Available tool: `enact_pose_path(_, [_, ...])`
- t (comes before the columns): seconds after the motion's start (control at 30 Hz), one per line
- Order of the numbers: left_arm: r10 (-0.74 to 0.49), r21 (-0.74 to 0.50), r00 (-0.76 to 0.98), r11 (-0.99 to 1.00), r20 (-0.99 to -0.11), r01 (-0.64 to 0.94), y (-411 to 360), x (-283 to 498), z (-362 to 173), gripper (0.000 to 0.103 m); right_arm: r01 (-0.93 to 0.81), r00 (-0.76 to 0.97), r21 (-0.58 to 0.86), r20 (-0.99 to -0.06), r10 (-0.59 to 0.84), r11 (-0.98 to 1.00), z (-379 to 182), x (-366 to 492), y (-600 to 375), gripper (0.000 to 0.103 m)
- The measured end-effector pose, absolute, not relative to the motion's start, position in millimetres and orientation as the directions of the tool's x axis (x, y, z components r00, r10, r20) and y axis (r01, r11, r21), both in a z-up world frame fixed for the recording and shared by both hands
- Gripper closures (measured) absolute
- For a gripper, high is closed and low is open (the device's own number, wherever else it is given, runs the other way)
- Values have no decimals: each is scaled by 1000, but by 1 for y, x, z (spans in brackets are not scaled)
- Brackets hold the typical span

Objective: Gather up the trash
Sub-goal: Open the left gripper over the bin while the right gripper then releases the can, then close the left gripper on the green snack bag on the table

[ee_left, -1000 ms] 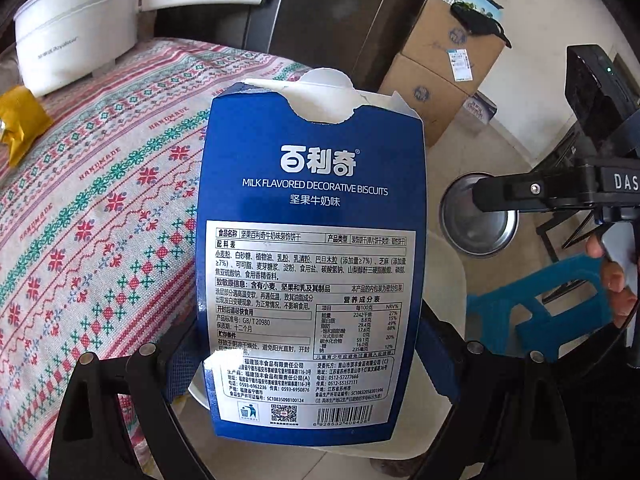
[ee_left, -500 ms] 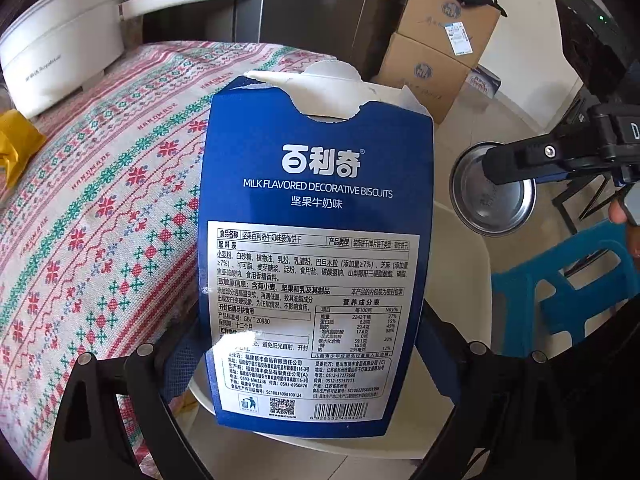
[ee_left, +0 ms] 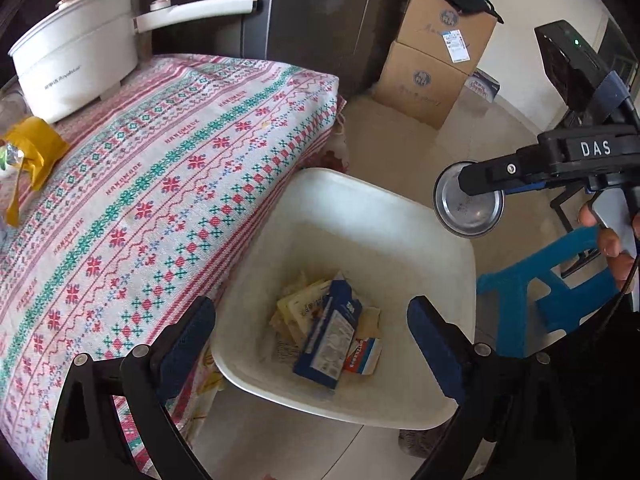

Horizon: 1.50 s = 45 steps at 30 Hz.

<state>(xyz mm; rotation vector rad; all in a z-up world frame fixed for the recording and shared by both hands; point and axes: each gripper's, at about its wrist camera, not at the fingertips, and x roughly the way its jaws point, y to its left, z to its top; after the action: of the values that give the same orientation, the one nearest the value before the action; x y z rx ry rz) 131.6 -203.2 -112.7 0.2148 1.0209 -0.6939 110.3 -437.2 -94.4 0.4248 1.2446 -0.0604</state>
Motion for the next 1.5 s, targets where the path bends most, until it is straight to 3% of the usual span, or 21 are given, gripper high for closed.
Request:
enact_pose_path(0.4, [-266,-21,454,879,-851,476,-131,140,-81,5,209,226,215,-960,167,954,-115,127,-405,12])
enact_pose_path(0.87, [-248,-60,482,926,-840,372,-78,141,-63,5,156,107,154,-985,138,976,-142,135,-370,11])
enact_pose_path(1.2, [-237,-68,503,941,-831,331,-59,140,-51,5,126,192,187,-968,161,974,-119,134,-356,9])
enact_pose_path(1.5, [-177,-88,578,980,-797,179,9,148,-24,5,86,355,227,-917,183,970,-70,145,-329,9])
